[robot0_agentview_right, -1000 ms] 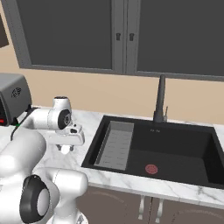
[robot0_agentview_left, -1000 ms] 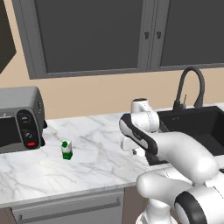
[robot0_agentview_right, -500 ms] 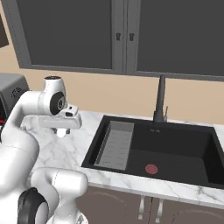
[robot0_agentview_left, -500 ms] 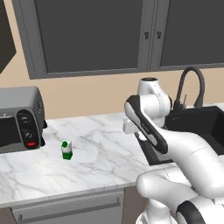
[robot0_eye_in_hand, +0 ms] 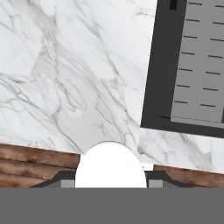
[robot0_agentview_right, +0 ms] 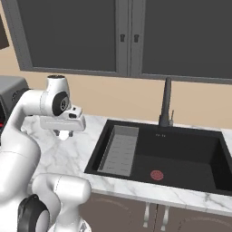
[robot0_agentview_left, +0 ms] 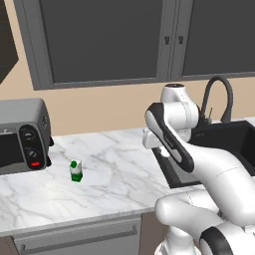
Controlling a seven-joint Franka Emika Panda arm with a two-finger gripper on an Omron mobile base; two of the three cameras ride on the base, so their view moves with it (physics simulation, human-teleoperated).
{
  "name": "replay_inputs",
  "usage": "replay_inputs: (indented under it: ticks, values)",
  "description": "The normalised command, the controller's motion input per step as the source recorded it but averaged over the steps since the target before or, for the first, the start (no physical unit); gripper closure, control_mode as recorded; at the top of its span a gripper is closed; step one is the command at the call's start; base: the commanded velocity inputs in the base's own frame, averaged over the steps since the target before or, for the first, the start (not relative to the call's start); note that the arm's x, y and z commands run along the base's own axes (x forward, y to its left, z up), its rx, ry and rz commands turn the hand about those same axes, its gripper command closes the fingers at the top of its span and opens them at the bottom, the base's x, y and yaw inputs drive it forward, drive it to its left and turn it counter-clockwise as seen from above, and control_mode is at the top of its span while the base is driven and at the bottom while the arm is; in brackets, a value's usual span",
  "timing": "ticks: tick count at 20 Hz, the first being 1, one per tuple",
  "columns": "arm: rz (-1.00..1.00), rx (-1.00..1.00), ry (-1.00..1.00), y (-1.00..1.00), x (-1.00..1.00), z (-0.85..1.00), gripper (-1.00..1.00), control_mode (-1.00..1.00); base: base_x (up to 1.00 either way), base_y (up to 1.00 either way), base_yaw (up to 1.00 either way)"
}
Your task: Gather the eggs and milk located in the vicinity of the sink area and place them right next to the bowl.
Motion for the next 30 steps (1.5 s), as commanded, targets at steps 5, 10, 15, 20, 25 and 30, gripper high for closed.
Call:
replay_inputs:
  ticks: [5,10,15,20,25,30]
  values:
    - [0.0,0.0,0.0,0.0,0.0,0.0,1.0,1.0,-0.12,0.0,0.0]
    - [0.0,0.0,0.0,0.0,0.0,0.0,1.0,1.0,-0.85,-0.16,0.0]
    - [0.0,0.0,0.0,0.0,0.0,0.0,1.0,1.0,-0.56,-0.91,0.0]
    - [0.0,0.0,0.0,0.0,0.0,0.0,1.0,1.0,-0.14,-1.0,-0.05]
    - [0.0,0.0,0.0,0.0,0.0,0.0,1.0,1.0,0.13,-1.0,-0.34]
    - [0.0,0.0,0.0,0.0,0.0,0.0,1.0,1.0,0.18,-1.0,-0.21]
